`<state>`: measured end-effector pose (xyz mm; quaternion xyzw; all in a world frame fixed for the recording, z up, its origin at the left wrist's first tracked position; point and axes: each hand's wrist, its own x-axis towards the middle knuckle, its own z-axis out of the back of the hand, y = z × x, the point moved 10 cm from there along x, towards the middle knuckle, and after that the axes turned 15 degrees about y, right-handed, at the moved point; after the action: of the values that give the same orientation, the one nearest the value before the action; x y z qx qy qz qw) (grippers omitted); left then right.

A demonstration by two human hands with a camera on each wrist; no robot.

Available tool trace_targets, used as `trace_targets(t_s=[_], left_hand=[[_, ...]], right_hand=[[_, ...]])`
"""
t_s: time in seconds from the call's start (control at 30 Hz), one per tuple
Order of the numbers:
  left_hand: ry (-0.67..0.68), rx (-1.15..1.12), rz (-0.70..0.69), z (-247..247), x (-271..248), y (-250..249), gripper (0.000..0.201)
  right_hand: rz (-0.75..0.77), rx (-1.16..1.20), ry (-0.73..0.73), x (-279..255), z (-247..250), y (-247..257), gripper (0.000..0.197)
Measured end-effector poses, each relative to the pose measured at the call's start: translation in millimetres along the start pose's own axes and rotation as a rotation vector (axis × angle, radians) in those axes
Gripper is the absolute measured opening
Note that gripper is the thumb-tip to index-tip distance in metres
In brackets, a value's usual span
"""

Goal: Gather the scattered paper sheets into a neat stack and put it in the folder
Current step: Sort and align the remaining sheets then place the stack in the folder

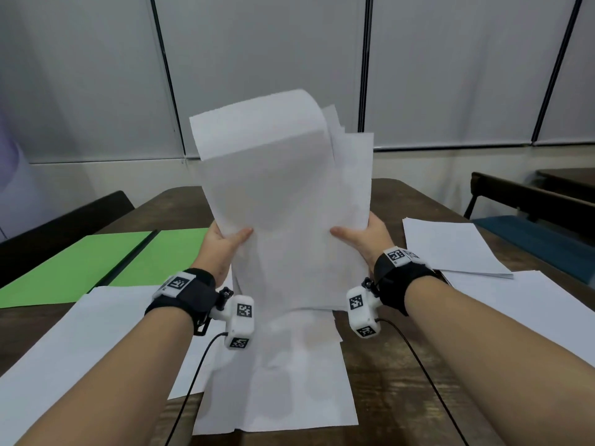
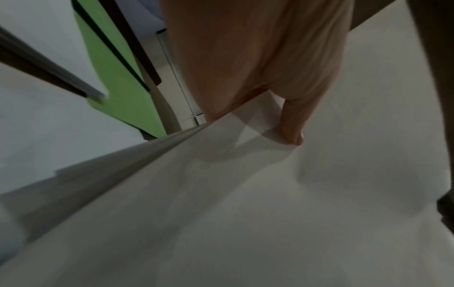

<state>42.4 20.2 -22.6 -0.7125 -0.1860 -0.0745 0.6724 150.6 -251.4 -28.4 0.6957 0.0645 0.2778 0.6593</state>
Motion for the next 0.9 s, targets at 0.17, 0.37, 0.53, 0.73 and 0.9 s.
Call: trace_targets(t_s=[0.17,0.37,0.53,0.73,0.9], left_hand=[[0.014,0.051,-0.084,-9,5,-25,0.025],[0.034,0.063,-0.032,-11,-5,-9,0.051],[-0.073,0.088,-0.093,-8,-2,-23,0.045],[-0.08,0.211,-0.179,-16,6,-44,0.051],[-0.165,0.224,-0.236,-2,0,-52,0.059]], right_hand=[[0.004,-0.063,0.085,13,-18,19,0.05],[-0.038,0.043,0.117,13,-27,3,0.075],[-0.01,0.066,0.067,15,-33,10,0.07],[0.093,-0.018,0.058,22,-45,43,0.043],[0.045,0.017,0.022,20,-36,31,0.056]])
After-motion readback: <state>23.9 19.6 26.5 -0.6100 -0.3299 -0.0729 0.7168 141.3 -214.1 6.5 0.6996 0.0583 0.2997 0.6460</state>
